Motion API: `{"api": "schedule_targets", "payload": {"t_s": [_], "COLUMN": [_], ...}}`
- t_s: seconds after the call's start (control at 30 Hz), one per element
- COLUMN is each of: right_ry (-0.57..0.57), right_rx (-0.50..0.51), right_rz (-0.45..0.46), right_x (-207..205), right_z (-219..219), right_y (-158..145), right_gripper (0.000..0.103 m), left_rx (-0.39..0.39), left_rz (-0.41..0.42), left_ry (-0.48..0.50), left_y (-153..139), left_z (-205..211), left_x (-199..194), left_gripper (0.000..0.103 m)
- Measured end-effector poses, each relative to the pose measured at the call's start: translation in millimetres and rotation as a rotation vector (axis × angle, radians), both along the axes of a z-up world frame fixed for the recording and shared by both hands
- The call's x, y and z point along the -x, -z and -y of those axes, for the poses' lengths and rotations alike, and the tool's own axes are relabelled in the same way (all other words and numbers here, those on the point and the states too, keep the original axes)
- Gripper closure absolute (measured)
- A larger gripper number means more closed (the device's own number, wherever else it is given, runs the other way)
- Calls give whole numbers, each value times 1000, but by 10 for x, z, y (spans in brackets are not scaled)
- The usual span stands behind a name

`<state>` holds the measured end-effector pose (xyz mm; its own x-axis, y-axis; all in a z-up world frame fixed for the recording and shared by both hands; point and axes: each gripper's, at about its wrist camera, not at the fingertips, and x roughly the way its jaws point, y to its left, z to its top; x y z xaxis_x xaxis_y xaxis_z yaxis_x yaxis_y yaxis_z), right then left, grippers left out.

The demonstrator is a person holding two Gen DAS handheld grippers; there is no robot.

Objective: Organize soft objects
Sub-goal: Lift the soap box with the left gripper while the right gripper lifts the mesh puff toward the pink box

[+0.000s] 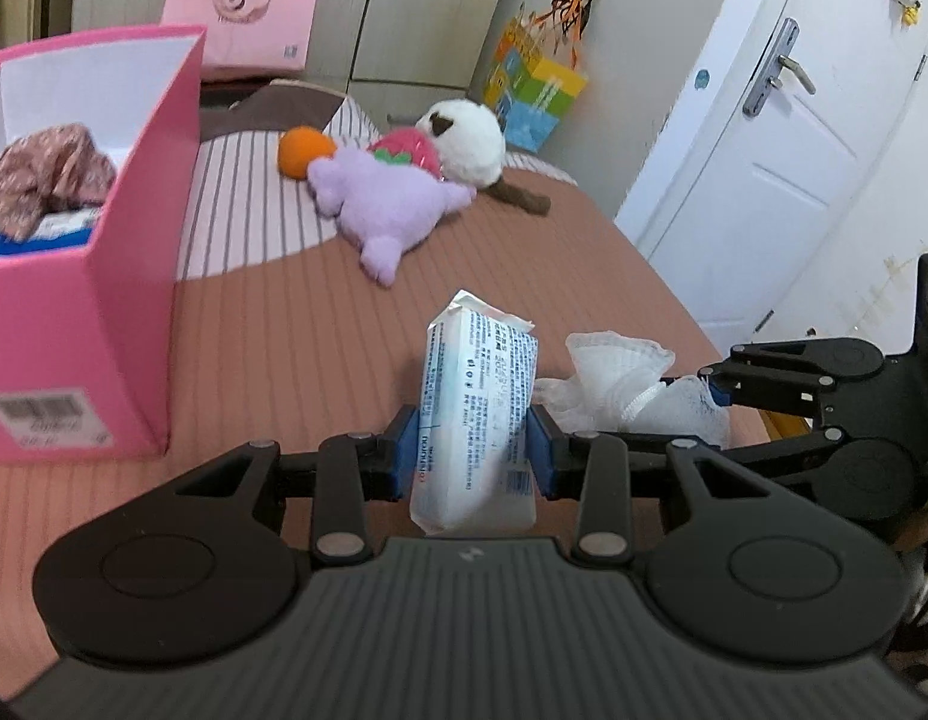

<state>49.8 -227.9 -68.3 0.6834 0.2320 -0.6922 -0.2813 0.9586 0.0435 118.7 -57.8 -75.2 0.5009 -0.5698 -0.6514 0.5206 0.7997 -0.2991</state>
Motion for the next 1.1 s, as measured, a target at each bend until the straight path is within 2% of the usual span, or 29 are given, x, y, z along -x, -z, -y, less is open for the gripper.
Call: {"api": "schedule_targets", "payload": {"t_s": [0.07, 0.23, 0.3, 0.5, 0.6, 0.67, 0.7, 0.8, 0.9, 1.1], "right_ry": [-29, -88, -73, -33, -22, -19, -15, -7, -7, 6], "right_rx": [1, -32, -37, -60, -46, -33, -28, -21, -21, -16], "right_rz": [-15, -37, -52, -73, -67, -64, -62, -60, -56, -48], "right_x": [32, 41, -8, -43, -49, -47, -46, -40, -30, -26], "right_z": [-62, -193, -221, -207, -203, -181, -166, -117, -82, -8], "right_y": [-24, -69, -16, 80, 68, 62, 61, 70, 78, 91], "right_gripper": [61, 61, 62, 62, 61, 61, 61, 61, 61, 61], "left_rx": [0, -1, -12, -13, -42, -64, -73, -129, -199, -199], "left_rz": [-15, 11, -12, -13, 3, 18, 21, 57, 102, 76], "left_ry": [-5, -50, -65, -25, -21, -17, -18, -9, -9, -59], "left_y": [-25, -95, -42, 16, 29, 48, 64, 100, 156, 259], "left_z": [-87, -306, -342, -268, -215, -175, -164, -65, 57, 143], "left_x": [44, 116, 79, 81, 94, 116, 123, 150, 171, 34], "left_gripper": [78, 79, 79, 79, 71, 60, 58, 38, 36, 36]}}
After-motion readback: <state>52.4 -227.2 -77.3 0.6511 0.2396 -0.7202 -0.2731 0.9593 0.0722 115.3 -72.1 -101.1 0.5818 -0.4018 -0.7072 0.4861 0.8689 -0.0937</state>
